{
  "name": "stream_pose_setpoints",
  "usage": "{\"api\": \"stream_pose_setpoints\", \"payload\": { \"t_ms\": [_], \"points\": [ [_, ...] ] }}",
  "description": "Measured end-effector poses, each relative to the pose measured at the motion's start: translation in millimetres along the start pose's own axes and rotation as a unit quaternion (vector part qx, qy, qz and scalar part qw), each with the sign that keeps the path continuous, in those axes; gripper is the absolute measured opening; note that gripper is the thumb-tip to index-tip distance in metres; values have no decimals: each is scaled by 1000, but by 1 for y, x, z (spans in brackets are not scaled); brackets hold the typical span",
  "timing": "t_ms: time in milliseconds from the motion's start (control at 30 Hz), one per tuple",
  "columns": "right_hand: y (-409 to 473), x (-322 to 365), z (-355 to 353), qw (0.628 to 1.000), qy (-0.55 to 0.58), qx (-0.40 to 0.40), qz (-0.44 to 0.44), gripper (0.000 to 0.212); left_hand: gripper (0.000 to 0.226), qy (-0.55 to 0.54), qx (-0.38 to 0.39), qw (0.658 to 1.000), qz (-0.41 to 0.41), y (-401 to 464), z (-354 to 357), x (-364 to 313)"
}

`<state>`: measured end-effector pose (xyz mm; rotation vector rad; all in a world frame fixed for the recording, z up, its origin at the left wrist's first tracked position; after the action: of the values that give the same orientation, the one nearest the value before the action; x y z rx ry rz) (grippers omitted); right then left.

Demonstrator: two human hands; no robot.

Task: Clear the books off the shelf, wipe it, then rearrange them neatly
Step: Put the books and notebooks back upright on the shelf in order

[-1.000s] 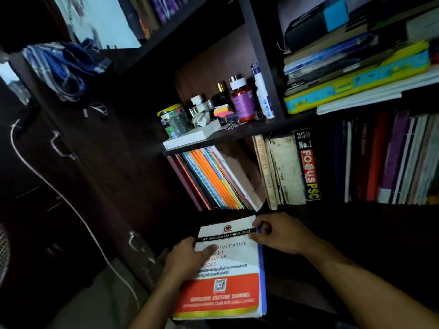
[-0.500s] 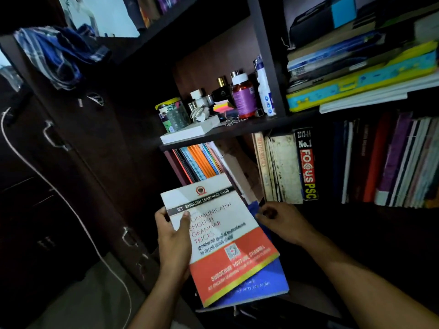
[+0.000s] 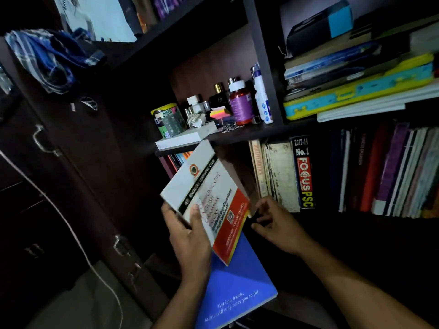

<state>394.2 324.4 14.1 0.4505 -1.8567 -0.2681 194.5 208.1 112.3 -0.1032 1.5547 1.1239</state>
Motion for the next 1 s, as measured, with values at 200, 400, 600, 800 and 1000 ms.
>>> {"api": "stream_pose_setpoints", "payload": {
  "t_ms": [200, 400, 600, 800, 1000],
  "points": [
    [-3, -1, 8, 999, -23, 45, -16, 52, 34, 101, 123, 985, -74, -29, 35, 32],
    [0, -3, 4, 999, -34, 26, -5, 51, 17, 96, 119, 984, -96, -33, 35, 42],
    [1, -4, 4, 999, -43, 25, -3, 37, 30, 130, 92, 982, -98, -33, 32, 49],
    [-1, -2, 5, 999, -39, 35, 7, 43, 27, 131, 97, 979, -121, -34, 47, 51],
    [1, 4, -6, 999, -42, -9, 3, 22, 20, 111, 113, 983, -89, -18, 93, 47]
  ]
}}
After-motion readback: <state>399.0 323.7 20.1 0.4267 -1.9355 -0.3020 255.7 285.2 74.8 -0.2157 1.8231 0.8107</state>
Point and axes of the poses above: each hand's wrist, its own y-axis towards the middle knuckle, its own z-axis out of the palm, x = y × z, the point moved 8 cm from there along y, towards the middle knuckle, and after that the axes turned 5 degrees about -x, right-handed, at the moved point
